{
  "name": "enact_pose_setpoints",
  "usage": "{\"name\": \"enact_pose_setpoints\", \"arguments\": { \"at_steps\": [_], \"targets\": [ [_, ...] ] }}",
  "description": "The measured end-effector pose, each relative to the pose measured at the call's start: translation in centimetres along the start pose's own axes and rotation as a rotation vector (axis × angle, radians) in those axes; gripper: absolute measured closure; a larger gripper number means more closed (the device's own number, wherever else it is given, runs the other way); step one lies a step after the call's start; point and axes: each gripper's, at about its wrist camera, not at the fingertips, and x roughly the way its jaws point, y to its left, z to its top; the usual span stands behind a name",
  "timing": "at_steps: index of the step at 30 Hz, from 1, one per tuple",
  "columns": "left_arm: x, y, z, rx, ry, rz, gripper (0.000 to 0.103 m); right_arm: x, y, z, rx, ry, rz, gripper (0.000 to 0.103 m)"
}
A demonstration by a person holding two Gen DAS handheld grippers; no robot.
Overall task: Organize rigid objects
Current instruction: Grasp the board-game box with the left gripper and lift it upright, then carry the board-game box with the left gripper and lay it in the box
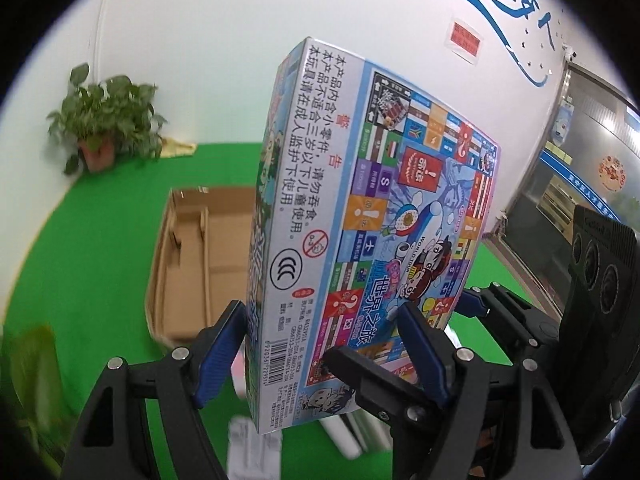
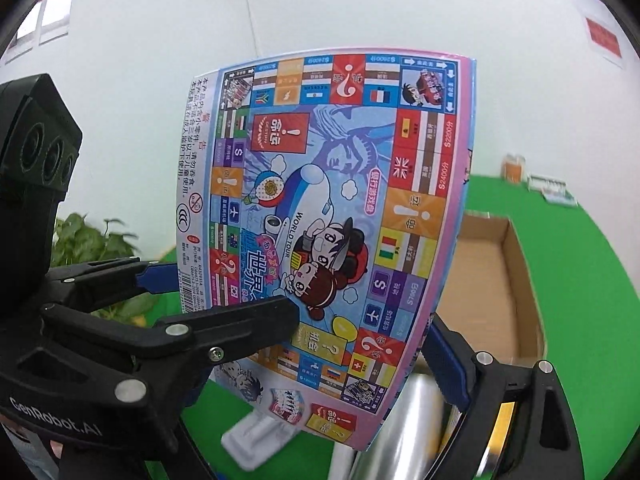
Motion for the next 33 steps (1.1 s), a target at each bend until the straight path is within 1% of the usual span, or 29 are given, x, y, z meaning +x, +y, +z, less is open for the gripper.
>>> {"name": "enact_pose_setpoints", "arguments": {
  "at_steps": [3, 6, 9, 14, 16, 17, 21, 26, 30, 33],
  "targets": [
    [0.8, 0.8, 3.0, -0.005, -0.008, 0.013, 0.026, 1.7, -0.8, 4.1, -0.006, 0.03, 0.02, 0.012],
    [1.5, 1.4, 5.2, -0.018, -0.011, 0.027, 0.026, 3.1, -1.5, 7.0, -0.009, 0.056, 0.032, 0.012],
    [2.5, 2.0, 6.4, -0.025, 0.01, 0.037, 0.026, 4.5, -2.3, 8.7, -0.01, 0.082, 0.041, 0.012],
    [4.1, 2.7, 7.2, -0.049, 0.059, 0.059, 0.026, 7.5, -2.8, 9.8, 0.005, 0.143, 0.063, 0.013],
    [5.4, 3.5, 7.2, -0.06, 0.086, 0.076, 0.026, 8.9, -3.6, 10.3, 0.015, 0.173, 0.087, 0.013],
    [5.8, 3.8, 7.2, -0.067, 0.097, 0.077, 0.026, 10.5, -3.4, 10.7, 0.02, 0.19, 0.095, 0.013],
    [9.1, 5.4, 6.2, -0.111, 0.174, 0.082, 0.026, 15.0, -4.4, 10.4, 0.032, 0.273, 0.119, 0.013],
    [13.7, 7.4, 4.2, -0.184, 0.272, 0.057, 0.027, 20.4, -6.3, 8.7, 0.035, 0.39, 0.134, 0.013],
    [16.5, 8.4, 2.8, -0.222, 0.325, 0.052, 0.027, 24.5, -7.2, 7.7, 0.028, 0.47, 0.147, 0.013],
    [18.4, 8.9, 1.8, -0.23, 0.374, 0.055, 0.029, 27.3, -7.9, 7.4, 0.027, 0.521, 0.16, 0.013]
  ]
}}
